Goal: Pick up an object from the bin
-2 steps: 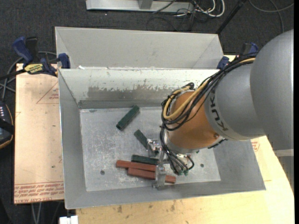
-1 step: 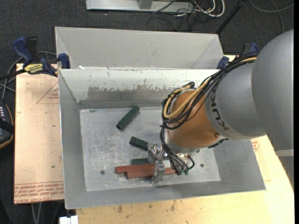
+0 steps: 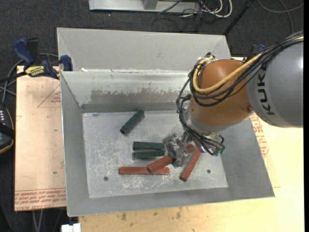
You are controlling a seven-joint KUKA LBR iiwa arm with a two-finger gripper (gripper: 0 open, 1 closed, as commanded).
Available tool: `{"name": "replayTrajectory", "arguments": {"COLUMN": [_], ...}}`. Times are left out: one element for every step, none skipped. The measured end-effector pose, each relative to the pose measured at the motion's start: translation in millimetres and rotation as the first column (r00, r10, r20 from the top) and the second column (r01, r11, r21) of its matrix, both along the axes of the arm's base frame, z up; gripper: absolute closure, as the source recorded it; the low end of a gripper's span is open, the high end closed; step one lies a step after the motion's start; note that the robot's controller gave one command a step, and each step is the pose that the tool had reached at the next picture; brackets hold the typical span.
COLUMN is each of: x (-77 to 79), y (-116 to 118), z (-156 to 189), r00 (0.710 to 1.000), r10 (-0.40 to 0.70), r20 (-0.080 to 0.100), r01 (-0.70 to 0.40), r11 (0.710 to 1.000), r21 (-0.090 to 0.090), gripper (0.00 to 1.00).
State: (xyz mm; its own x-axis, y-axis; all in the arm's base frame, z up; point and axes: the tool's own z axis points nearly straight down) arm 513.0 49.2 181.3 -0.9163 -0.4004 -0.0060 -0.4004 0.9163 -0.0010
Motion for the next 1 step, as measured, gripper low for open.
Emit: {"name": "replayTrajectory", "arguments": {"x": [9.8], "y": [11.4], "z": [38.4], "r00": [1.000], "r10": [0.018], "r20": [0.001], "r01": [-0.018], "r11": [1.000], "r21": [0.001], "gripper": [1.00]}}
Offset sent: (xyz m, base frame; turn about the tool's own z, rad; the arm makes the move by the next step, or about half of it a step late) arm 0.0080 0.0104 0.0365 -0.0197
